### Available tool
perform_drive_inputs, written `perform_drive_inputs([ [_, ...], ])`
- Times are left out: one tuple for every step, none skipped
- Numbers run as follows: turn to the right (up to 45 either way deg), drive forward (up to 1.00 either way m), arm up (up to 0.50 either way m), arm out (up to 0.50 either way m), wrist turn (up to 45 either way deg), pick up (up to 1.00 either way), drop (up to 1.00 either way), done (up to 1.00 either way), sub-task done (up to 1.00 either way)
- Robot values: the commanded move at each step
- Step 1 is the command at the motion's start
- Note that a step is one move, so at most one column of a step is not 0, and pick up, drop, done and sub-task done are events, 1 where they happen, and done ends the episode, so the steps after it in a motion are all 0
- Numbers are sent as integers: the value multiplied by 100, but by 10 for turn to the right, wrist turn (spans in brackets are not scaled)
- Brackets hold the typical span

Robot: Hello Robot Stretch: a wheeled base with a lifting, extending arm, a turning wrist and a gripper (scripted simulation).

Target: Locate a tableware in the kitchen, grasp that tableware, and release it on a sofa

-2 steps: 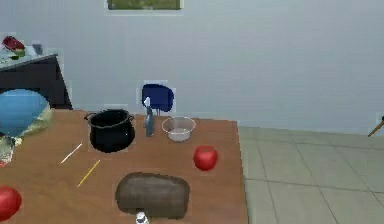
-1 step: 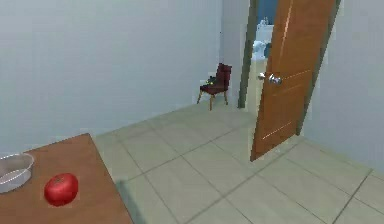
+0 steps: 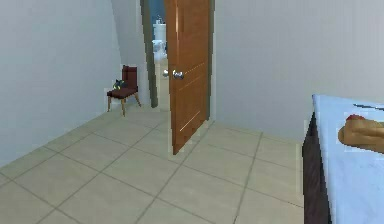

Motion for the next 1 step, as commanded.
perform_drive_inputs([
  [0, 25, 0, 0, 0, 0, 0, 0, 0],
])
